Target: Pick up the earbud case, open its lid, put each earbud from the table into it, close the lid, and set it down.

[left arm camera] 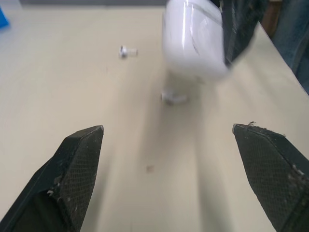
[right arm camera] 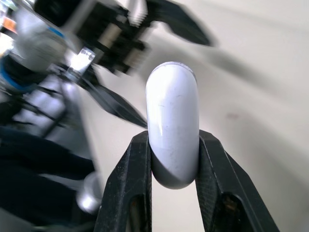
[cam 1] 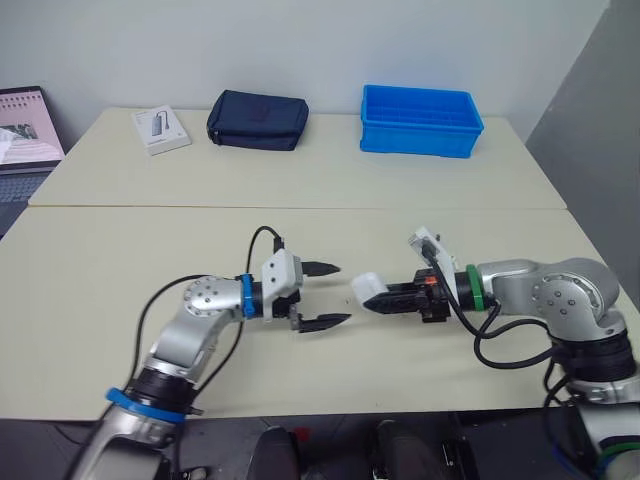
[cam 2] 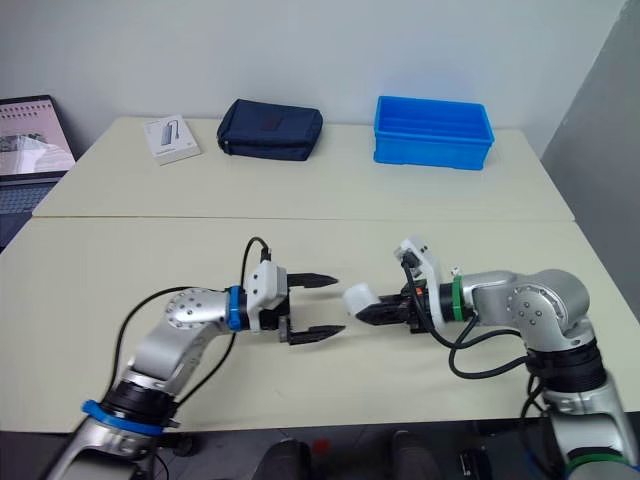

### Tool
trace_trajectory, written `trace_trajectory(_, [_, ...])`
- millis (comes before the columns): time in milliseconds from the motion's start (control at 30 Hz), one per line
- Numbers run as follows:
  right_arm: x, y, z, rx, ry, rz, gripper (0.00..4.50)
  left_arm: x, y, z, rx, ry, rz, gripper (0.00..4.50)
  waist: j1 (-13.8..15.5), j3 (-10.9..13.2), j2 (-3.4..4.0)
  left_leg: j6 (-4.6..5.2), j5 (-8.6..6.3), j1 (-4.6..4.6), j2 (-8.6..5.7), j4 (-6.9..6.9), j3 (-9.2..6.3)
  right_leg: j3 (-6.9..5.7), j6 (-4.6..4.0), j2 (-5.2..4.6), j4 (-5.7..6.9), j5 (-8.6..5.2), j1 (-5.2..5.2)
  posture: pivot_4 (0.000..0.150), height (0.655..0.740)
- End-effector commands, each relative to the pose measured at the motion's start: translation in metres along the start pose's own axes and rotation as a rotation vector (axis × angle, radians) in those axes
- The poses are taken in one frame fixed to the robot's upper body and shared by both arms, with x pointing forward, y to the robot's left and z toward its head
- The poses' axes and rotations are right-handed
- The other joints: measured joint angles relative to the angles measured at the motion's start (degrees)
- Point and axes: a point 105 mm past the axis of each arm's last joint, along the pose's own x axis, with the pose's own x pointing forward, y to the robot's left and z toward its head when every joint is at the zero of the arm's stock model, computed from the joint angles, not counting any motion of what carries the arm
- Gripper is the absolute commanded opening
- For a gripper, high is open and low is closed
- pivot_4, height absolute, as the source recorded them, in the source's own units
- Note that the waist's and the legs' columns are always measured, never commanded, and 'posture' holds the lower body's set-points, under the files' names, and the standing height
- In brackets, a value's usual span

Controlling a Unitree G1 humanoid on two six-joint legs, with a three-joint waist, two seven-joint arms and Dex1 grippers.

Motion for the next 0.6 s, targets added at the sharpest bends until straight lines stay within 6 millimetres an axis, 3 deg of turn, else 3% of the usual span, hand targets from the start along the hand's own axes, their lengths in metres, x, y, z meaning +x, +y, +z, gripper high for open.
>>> trace_trajectory(33, [-0.007,0.005,0.007,-0.343,0.085,-0.031,0.78,0.001,-0.004,0.02,-0.024,0.021,-0.025,4.5,0.1,0.0,0.0,0.0,0.0,-0.1,0.0,0.0,0.0,-0.01,0.01,0.0,-0.01,-0.02,-0.1,0.15,0.7218])
trace_trajectory(200, [-0.007,0.004,0.0,-0.593,0.201,-0.061,0.78,0.014,-0.005,0.036,0.012,0.071,0.006,4.5,0.3,0.0,-0.01,0.01,-0.01,-0.23,0.0,0.0,-0.03,-0.03,0.04,0.03,-0.02,-0.07,-0.21,0.15,0.7218])
trace_trajectory(367, [0.0,0.006,0.002,-0.62,0.199,-0.042,0.78,0.028,-0.011,0.05,0.092,0.072,-0.023,4.5,0.4,0.0,-0.01,0.0,0.0,-0.22,-0.01,0.1,-0.01,0.0,0.03,0.03,0.03,-0.07,-0.19,0.15,0.7218])
trace_trajectory(600, [0.003,0.007,0.003,-0.621,0.194,-0.028,0.78,0.037,-0.015,0.05,0.123,0.079,-0.057,4.5,0.4,0.0,-0.01,0.0,0.0,-0.22,-0.01,0.16,-0.02,0.0,0.02,0.03,0.06,-0.06,-0.18,0.15,0.7218])
